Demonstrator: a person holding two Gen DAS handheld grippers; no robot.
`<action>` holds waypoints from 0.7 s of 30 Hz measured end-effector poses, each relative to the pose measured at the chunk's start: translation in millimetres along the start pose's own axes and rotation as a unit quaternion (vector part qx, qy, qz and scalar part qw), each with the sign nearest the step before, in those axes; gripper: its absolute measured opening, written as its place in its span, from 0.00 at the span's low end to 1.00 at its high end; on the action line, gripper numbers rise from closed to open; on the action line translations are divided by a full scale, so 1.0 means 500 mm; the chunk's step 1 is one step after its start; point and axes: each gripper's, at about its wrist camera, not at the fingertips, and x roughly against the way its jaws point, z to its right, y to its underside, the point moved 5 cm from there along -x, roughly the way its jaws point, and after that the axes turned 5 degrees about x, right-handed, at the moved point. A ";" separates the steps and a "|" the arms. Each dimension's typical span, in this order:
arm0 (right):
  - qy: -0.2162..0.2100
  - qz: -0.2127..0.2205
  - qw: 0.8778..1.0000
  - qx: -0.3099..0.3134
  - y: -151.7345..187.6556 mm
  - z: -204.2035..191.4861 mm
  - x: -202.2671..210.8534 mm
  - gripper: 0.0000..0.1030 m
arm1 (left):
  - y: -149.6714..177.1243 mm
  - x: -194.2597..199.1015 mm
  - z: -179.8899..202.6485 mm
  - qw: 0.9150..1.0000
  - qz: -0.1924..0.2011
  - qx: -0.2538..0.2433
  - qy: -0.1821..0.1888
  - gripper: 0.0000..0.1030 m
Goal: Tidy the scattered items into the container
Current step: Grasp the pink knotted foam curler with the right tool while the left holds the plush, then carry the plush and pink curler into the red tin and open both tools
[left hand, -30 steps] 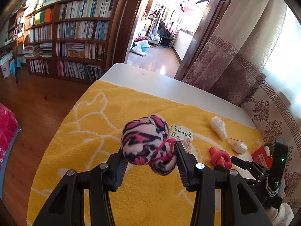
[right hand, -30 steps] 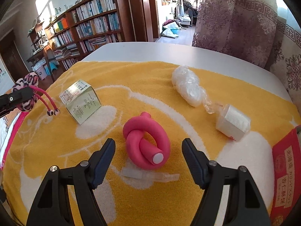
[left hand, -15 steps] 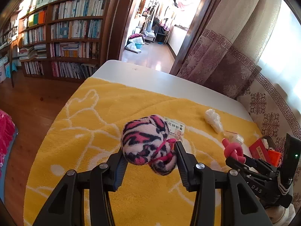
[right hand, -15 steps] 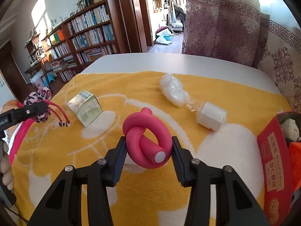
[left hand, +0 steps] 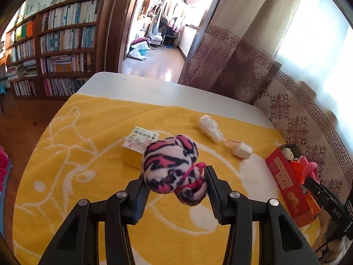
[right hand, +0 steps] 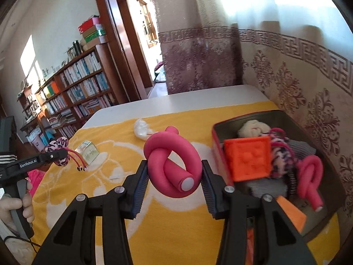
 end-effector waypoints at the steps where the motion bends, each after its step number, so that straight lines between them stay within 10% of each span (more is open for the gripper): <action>1: 0.008 0.006 1.000 -0.010 0.003 0.025 0.017 0.48 | 0.001 0.001 0.020 1.000 0.000 -0.007 0.004 0.48; 10: 0.056 0.030 0.995 -0.071 0.047 0.209 0.111 0.48 | 0.030 -0.006 0.225 0.996 -0.009 -0.073 0.048 0.48; 21: 0.074 0.014 0.996 -0.038 0.064 0.224 0.078 0.48 | 0.042 -0.019 0.445 0.985 -0.015 -0.146 0.086 0.48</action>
